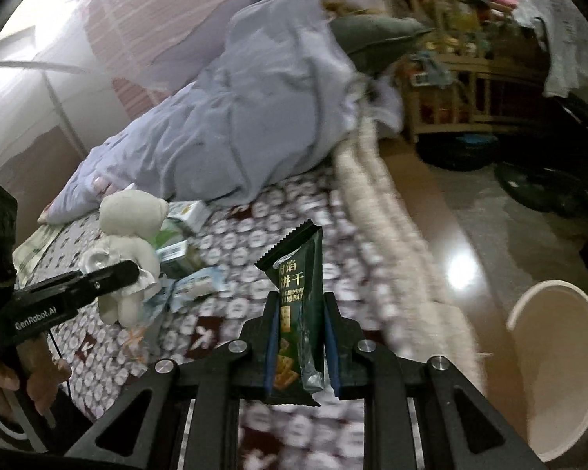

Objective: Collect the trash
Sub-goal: 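Carry the wrapper and plush toy to the bucket and open both tools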

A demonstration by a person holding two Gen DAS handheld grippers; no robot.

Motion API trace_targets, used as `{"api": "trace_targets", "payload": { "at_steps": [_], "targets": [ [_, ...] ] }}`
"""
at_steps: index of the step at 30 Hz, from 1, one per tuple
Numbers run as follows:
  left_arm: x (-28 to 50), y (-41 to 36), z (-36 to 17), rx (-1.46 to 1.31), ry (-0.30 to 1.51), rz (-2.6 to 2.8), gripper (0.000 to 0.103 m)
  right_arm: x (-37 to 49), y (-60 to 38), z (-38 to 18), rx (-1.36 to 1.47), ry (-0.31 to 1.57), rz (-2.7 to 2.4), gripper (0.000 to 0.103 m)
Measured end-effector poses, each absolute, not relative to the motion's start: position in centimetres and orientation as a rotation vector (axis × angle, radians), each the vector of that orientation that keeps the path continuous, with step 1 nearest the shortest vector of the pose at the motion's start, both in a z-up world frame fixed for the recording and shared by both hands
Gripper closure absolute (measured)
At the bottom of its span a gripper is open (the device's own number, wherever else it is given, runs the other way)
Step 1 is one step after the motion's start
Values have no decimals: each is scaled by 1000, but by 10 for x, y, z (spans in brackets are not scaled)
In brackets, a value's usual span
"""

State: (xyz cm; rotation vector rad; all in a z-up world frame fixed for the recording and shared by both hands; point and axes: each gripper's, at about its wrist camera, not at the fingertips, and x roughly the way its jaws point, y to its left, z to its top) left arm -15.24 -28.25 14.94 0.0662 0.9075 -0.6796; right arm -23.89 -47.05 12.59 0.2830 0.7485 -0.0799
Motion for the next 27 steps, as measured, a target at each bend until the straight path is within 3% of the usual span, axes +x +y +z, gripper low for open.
{"api": "trace_targets", "payload": {
  "at_steps": [14,27],
  "targets": [
    [-184,-400,147,186,896,-836,78,-297,-561,132,330,723,-279,84],
    [-211,-490,134,206,963,-1023,78,-337,-637,103,418,751,-445,84]
  ]
}}
